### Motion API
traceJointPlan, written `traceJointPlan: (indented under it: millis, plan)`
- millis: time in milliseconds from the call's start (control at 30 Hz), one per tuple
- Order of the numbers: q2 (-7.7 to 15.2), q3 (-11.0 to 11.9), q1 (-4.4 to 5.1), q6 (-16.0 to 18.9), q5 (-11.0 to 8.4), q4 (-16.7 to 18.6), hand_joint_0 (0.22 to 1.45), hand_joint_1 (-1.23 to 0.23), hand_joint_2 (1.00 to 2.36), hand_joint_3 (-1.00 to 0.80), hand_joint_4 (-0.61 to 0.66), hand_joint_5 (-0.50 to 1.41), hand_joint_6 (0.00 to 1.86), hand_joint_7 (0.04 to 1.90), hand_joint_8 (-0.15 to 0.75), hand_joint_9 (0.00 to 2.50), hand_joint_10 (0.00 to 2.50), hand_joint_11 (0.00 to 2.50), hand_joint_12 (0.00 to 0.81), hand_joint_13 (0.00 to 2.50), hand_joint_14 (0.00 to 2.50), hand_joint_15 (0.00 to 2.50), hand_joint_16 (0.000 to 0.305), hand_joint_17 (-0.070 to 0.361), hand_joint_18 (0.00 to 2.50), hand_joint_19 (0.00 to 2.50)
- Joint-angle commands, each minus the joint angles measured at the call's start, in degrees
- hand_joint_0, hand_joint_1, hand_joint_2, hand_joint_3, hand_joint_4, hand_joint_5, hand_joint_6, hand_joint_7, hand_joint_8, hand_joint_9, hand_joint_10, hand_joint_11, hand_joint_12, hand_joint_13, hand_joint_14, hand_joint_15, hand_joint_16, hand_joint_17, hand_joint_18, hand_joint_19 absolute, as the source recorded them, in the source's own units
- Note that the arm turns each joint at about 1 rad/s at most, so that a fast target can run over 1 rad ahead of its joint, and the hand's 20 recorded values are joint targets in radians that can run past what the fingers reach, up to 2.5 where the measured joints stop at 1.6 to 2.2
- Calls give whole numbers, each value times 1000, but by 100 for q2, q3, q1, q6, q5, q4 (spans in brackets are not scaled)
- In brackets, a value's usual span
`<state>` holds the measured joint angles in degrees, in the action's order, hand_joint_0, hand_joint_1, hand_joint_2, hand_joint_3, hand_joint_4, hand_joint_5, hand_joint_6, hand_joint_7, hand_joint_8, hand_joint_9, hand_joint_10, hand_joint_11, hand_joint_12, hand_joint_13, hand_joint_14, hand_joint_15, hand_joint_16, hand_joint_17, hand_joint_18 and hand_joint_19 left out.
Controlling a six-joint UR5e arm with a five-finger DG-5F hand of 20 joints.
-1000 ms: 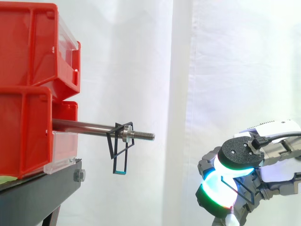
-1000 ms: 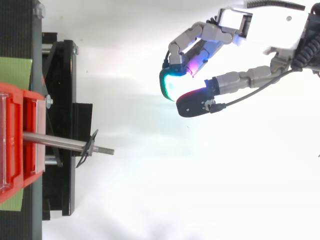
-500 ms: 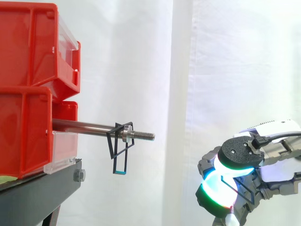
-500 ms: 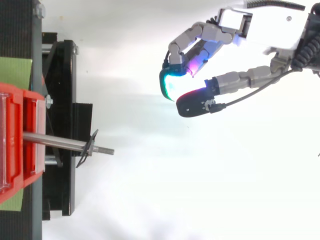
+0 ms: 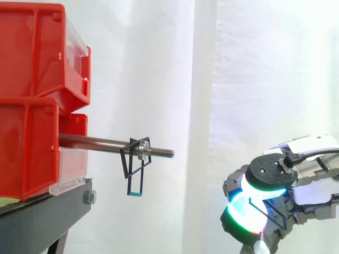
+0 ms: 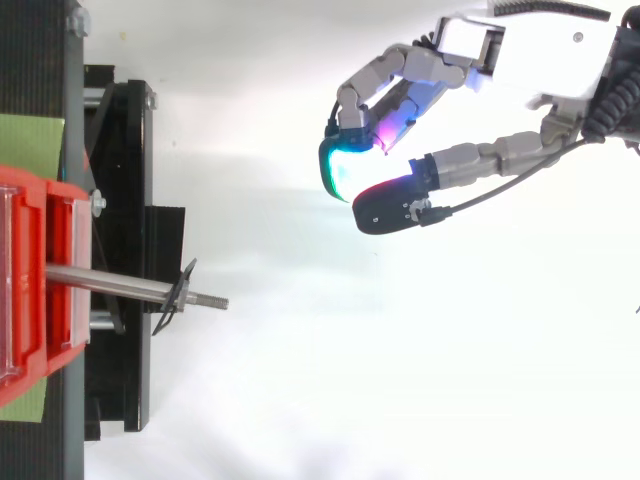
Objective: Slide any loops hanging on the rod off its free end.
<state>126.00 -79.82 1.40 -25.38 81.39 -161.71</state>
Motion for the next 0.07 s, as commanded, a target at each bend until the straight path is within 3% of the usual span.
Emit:
traceJointPlan:
  millis: [0, 33]
  plan:
    - [4, 2, 1, 6, -9, 8, 519, -714, 1096, -6, -96, -73, 881, 984, 300, 1094, 14, 388, 439, 819, 10, 296, 71, 160, 743, 244]
    - [4, 2, 1, -2, 0, -1, 518, -713, 1094, -2, -96, -73, 880, 994, 299, 1095, 12, 382, 438, 819, 12, 294, 71, 160, 742, 243]
